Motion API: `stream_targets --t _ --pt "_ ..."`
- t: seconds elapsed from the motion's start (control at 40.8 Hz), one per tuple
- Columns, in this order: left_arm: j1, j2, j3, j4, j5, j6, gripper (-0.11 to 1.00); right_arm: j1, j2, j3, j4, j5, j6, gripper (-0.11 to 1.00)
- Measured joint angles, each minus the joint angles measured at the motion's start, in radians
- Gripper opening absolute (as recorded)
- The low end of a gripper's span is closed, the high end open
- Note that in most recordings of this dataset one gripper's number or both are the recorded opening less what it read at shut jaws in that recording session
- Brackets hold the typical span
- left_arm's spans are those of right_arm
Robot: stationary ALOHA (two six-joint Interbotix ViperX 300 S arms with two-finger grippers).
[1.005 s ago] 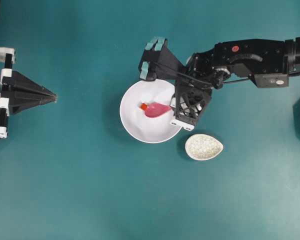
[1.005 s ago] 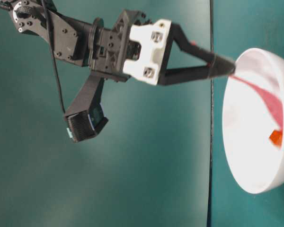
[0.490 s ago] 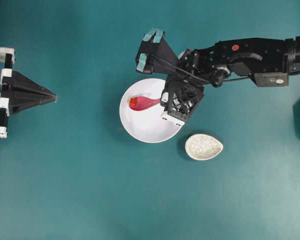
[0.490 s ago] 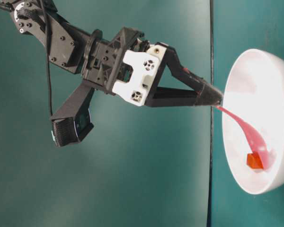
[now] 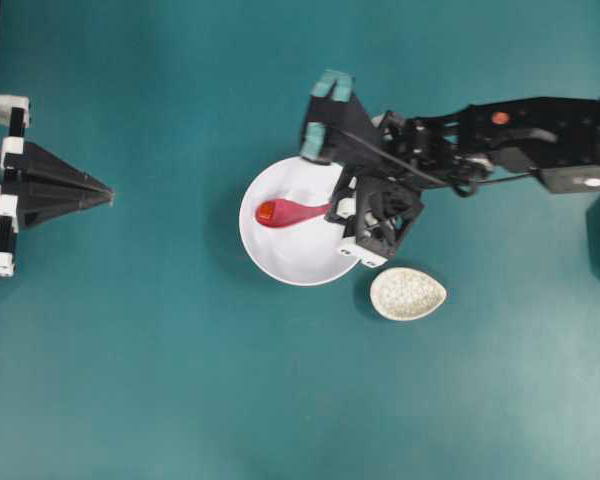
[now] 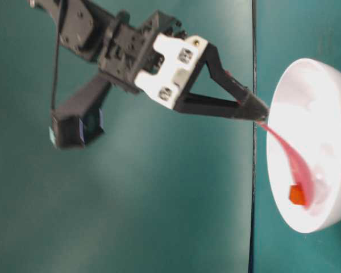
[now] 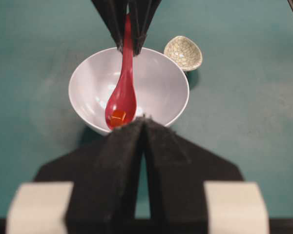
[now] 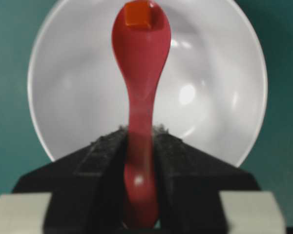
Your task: Grip the spoon and scoop the red block from the bowl with right arm.
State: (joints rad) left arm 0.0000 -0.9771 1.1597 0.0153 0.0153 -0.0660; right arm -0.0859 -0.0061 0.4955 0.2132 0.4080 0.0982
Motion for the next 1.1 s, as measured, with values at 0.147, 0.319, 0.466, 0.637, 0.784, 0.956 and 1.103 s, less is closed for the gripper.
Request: stream_targets --t 0.147,0.319,0.466,0.637,0.784,0.956,1.103 --pt "0.000 -0.003 0.000 -0.002 0.000 -0.002 0.00 0.012 -0.087 0.114 0.000 -0.132 0.003 0.22" --pt "0.000 -0.012 0.002 0.000 0.000 -0.002 0.00 0.043 -0.179 0.164 0.000 -0.173 0.003 0.22" --pt "0.000 -0.018 0.000 0.000 0.003 -0.002 0.00 0.046 -0.250 0.161 0.002 -0.146 0.000 0.22" --pt "0.000 -0.020 0.000 0.000 0.015 -0.002 0.00 0.044 -0.325 0.126 -0.003 -0.075 -0.008 0.22" --pt "0.000 -0.025 0.000 0.000 0.026 -0.003 0.00 0.044 -0.380 0.100 -0.031 -0.029 -0.008 0.22" --pt "0.000 -0.032 -0.003 0.000 0.031 -0.003 0.00 0.044 -0.422 0.091 -0.054 -0.011 -0.008 0.22" --pt "0.000 -0.034 -0.005 0.000 0.032 -0.003 0.00 0.044 -0.430 0.091 -0.057 -0.011 -0.006 0.22"
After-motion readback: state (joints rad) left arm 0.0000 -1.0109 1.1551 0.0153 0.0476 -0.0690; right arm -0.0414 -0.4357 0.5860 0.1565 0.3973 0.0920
